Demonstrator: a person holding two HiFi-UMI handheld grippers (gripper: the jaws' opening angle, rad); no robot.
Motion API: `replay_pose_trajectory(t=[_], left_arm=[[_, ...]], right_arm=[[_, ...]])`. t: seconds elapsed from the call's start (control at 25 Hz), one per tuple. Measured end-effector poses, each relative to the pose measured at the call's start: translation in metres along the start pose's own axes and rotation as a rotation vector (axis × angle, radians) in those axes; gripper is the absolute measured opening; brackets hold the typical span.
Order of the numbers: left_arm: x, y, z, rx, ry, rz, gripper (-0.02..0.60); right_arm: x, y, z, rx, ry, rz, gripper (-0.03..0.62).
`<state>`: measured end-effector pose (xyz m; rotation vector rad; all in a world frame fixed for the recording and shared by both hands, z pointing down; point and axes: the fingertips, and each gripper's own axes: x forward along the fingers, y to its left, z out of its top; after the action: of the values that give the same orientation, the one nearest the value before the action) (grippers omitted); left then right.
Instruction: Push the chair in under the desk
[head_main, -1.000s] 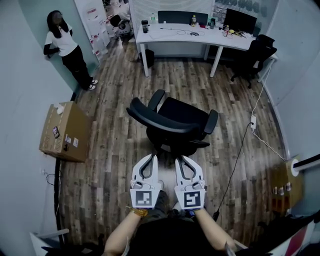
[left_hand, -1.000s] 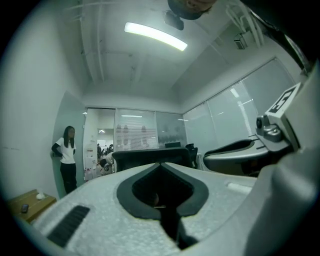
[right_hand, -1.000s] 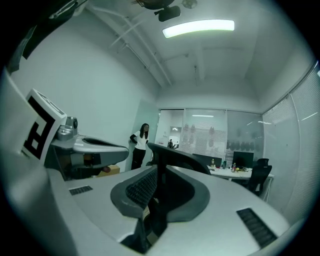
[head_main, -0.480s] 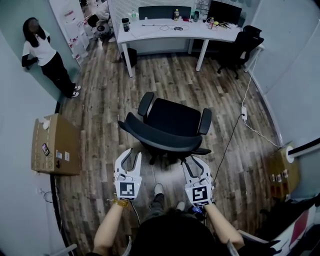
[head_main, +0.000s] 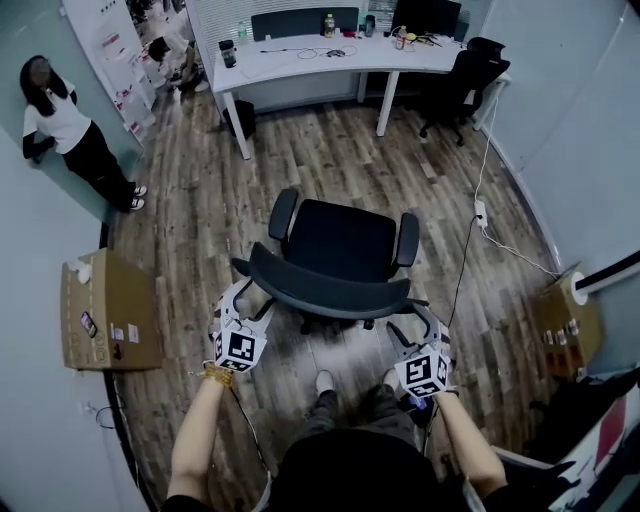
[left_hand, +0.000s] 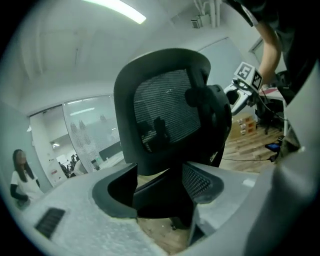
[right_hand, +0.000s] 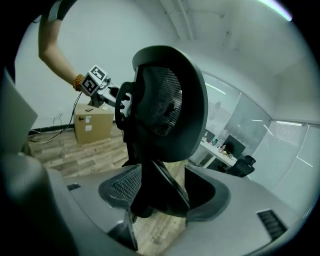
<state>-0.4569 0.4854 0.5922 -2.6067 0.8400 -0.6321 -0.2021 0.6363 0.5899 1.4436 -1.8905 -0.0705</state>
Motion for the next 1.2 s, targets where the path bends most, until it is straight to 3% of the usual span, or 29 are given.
replay_pose_trajectory(t=[0.32,0.48,0.6,0.68,0.8,1.0,1.2], left_arm=[[0.03,0.01,-0.027,0.09,0.085,-0.173,0.348],[0.037,0.013,-0.038,0.098,0.123,-0.27,0.393],[0.046,0.006,-0.042,0.12,0.166,-0.368,0.399],[0.051,0.0,-0.048,0.185,0.228,-0.413,0.364],[0.053,-0.004,-0.053,0.299,0.313,-0.438,0.302],[0.047,-0.027,-0.041,0.312,0.328,-0.447,0.271],[0.047,-0.062,-0.02,0.313,0.306,-0.428,0.243]], right_arm=[[0.021,-0.006,-0.027,-0.082,0.044,0.079,0.285],[0.026,-0.001,-0.032,-0.116,0.055,0.104,0.301],[0.03,-0.003,-0.038,-0.114,0.082,0.122,0.311],[0.035,-0.004,-0.04,-0.115,0.095,0.14,0.312],[0.042,-0.009,-0.04,-0.137,0.102,0.124,0.308],[0.044,-0.027,-0.055,-0.162,0.132,0.1,0.291],[0.046,-0.06,-0.083,-0.216,0.176,0.16,0.3]])
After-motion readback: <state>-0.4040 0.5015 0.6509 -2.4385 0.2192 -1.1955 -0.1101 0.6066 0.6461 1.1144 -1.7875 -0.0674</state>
